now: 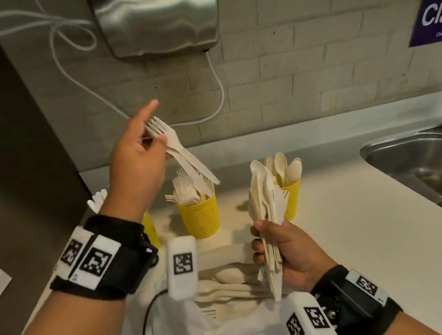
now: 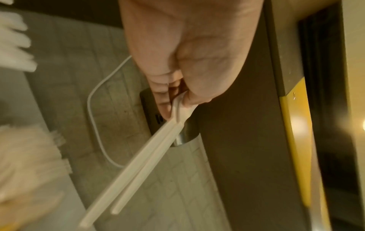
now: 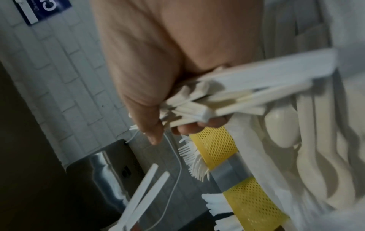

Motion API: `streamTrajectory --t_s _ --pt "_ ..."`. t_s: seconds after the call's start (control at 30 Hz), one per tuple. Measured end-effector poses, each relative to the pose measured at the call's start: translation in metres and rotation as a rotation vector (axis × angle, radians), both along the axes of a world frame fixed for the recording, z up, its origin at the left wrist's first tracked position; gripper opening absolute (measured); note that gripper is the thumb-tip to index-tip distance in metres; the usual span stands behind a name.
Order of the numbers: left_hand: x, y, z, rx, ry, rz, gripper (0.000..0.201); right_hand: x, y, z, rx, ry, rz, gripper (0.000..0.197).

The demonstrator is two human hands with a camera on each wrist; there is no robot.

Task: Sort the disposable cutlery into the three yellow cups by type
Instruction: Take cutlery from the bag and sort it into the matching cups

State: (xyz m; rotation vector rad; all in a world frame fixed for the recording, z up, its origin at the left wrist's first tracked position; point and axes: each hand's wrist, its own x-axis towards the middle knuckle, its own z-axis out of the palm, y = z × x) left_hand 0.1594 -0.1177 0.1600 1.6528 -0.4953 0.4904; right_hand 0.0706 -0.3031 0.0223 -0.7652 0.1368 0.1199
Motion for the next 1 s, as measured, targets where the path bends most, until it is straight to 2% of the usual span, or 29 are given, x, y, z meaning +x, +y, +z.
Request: streamTrajectory --t_s 0.1,0.17,0.3,0.43,0.47,0.53,0.63,0.7,0.77,0.8,0.93,1.0 --pt "0.031 0.003 -0.007 0.252 -0.050 0.109 0.047 -0.001 -0.006 -0.004 -0.011 -0.021 -0.027 0.029" --pt "0.045 -0.005 -0.020 0.430 -0.052 0.152 0.043 -0.002 -0.006 -0.005 -0.032 -0.035 -0.031 0.034" --pt "0.062 -0.021 -0.052 0.667 0.000 0.148 0.043 -0.005 -0.006 -0.004 -0.119 -0.046 -0.015 0.042" --pt "0.074 -0.027 -0.080 1.173 0.069 0.161 0.042 -0.006 -0.006 -0.002 -0.181 -0.034 -0.002 0.040" --pt "0.072 -0.028 -0.079 1.242 0.064 0.182 0.043 -0.006 -0.005 -0.001 -0.191 -0.032 -0.001 0.039" --pt "0.059 -0.027 -0.070 1.186 0.064 0.198 0.047 -0.005 -0.004 -0.001 -0.220 -0.029 0.006 0.035" --pt "0.021 -0.028 -0.059 0.774 0.057 0.255 0.042 -0.001 0.000 0.002 -0.275 -0.028 0.005 0.024" --pt "-0.012 -0.036 -0.060 0.533 0.307 0.070 0.026 0.002 0.005 0.004 -0.287 -0.040 -0.004 0.020" --pt "-0.035 -0.047 -0.073 0.427 0.593 -0.181 0.027 0.004 0.011 0.006 -0.287 -0.088 -0.001 0.024" --pt "-0.040 -0.050 -0.081 0.394 0.656 -0.233 0.028 0.004 0.014 0.007 -0.301 -0.125 0.005 0.027" --pt "-0.042 -0.044 -0.095 0.240 0.612 -0.174 0.004 0.003 0.021 0.014 -0.414 -0.206 0.040 0.027" --pt "-0.040 -0.037 -0.097 0.166 0.643 -0.164 0.003 0.002 0.024 0.016 -0.409 -0.201 0.063 0.030"
